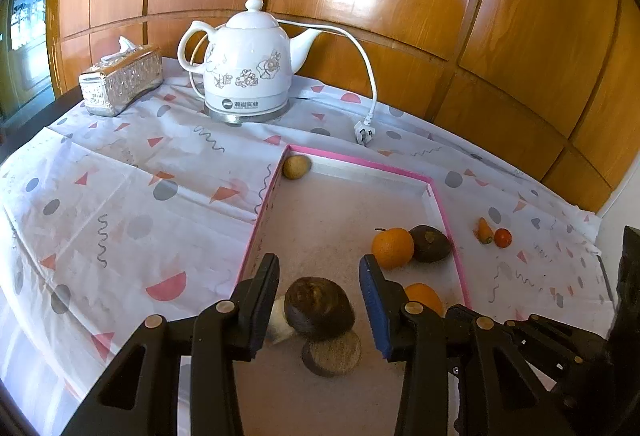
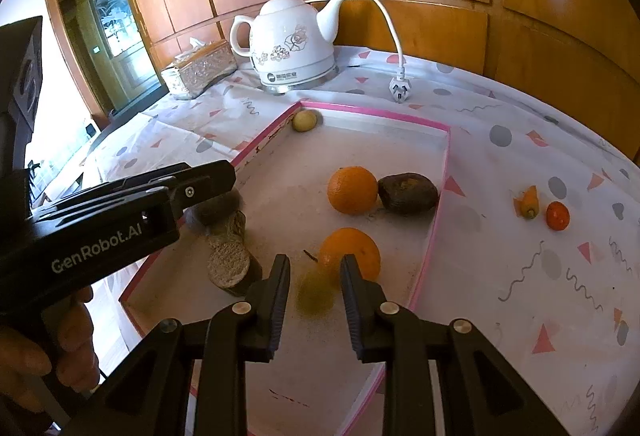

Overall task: Organize fruits
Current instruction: 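Release the beet in the tray with the left tool while the right tool drops the yellow ball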

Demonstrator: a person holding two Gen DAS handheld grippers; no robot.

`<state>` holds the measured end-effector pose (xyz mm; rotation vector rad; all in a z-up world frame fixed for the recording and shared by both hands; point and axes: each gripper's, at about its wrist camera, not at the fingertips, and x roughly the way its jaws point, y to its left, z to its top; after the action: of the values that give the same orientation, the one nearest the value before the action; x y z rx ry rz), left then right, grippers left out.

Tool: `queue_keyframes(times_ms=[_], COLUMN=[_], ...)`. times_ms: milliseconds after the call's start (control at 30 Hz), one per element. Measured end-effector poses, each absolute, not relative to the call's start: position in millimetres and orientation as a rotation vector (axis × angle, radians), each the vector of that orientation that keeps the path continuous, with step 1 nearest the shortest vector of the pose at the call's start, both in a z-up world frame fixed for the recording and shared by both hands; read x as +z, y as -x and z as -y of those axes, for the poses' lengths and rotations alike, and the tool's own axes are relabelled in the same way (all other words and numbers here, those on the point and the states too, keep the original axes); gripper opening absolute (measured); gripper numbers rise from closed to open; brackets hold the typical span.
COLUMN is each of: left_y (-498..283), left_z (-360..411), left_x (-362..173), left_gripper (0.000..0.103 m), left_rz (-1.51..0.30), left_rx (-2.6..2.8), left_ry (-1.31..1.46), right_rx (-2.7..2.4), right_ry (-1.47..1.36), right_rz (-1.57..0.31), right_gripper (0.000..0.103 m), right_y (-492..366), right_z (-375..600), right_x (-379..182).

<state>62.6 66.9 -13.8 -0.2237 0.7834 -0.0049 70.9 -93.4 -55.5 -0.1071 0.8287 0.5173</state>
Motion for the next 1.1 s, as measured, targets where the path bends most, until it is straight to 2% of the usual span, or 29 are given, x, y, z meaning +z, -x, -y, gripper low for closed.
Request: queue_keyframes(times_ms=[233,500,567,867,900,967,1100], left_y=[-60,-57,-55,-48,-48,-47,-46], left_z=[-64,-59,-57,-50,-49,-47,-43], left_x=[-12,-10,-9,-4,-4,-4,-4], left_gripper=[0.049,0.049,0.049,0.055,0.056,0.056,0.056], left_rz=[-0.783,-0.781,-0.779,-0.757,-0.756,-0.756,-0.758], left_rx=[-0.006,-0.007,-0.009,-0.009,-0.008,-0.011,-0.018], left_ry=[0.219,0.203,0.198,0.160,0.156,0.148,0.136], right_rx=[0.503,0.471,0.440,0.375,0.353,0.290,0.237], right_ry=[0.113,0.109,0.117,0.083,0.085,0.108,0.108], right_rz=[-0.811,-0.758,-0.732,-0.712,-0.704,-0.700,-0.691], right_gripper=[0.028,0.033,0.037,0.037,0.038,0.046,0.047], right_y=[-68,-61,-58,-58,-59,-60,-60], right_z=[93,101,104,124,127,131,143], right_x=[-53,-47,-45,-40,-38,-38,-39])
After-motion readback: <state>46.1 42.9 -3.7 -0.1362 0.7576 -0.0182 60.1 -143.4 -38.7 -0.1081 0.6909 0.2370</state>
